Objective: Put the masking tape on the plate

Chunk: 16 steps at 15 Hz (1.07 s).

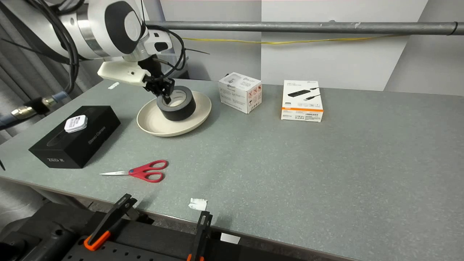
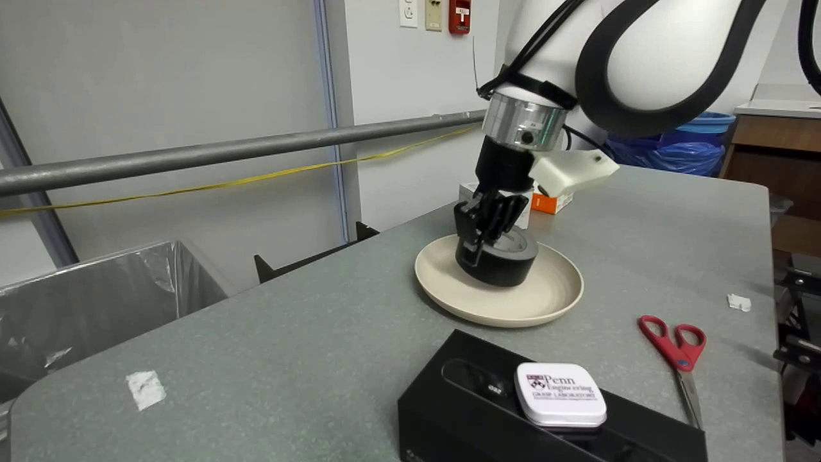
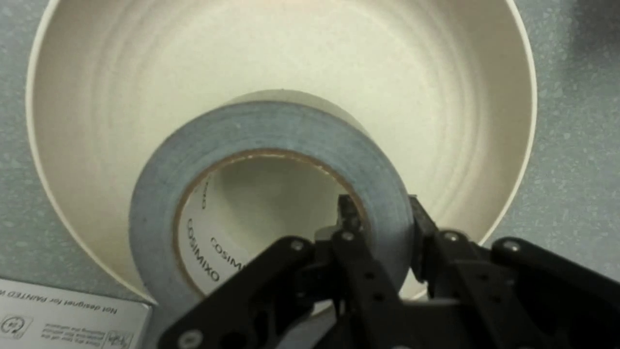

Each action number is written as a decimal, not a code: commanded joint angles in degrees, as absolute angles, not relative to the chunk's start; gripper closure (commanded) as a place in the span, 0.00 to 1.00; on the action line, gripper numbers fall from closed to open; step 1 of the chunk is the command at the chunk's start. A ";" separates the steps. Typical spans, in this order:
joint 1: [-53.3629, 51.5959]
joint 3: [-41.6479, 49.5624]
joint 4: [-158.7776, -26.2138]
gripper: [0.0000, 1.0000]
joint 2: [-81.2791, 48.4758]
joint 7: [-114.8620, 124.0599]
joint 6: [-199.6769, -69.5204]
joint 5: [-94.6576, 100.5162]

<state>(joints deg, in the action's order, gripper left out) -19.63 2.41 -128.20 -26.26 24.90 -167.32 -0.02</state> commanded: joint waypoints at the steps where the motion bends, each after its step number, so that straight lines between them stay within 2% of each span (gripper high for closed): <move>1: -23.15 4.95 -124.31 0.94 -29.34 27.84 -164.70 0.51; 2: -23.52 4.97 -124.13 0.94 -29.64 27.97 -164.61 0.33; 3: -24.00 5.15 -124.37 0.49 -29.45 28.46 -164.87 0.09; 4: -24.08 4.98 -124.54 0.49 -29.16 28.38 -164.90 -0.12; 5: -24.04 4.74 -124.67 0.43 -28.84 28.19 -164.87 -0.20; 10: -21.35 1.67 -125.78 0.05 -25.64 26.10 -164.26 -2.62; 11: -21.39 1.74 -126.09 0.00 -24.90 26.32 -164.53 -2.78; 16: -21.51 1.84 -125.51 0.00 -25.13 26.70 -166.30 -3.01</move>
<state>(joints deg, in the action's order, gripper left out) -21.87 2.12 -125.49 -25.16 26.71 -166.33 -3.18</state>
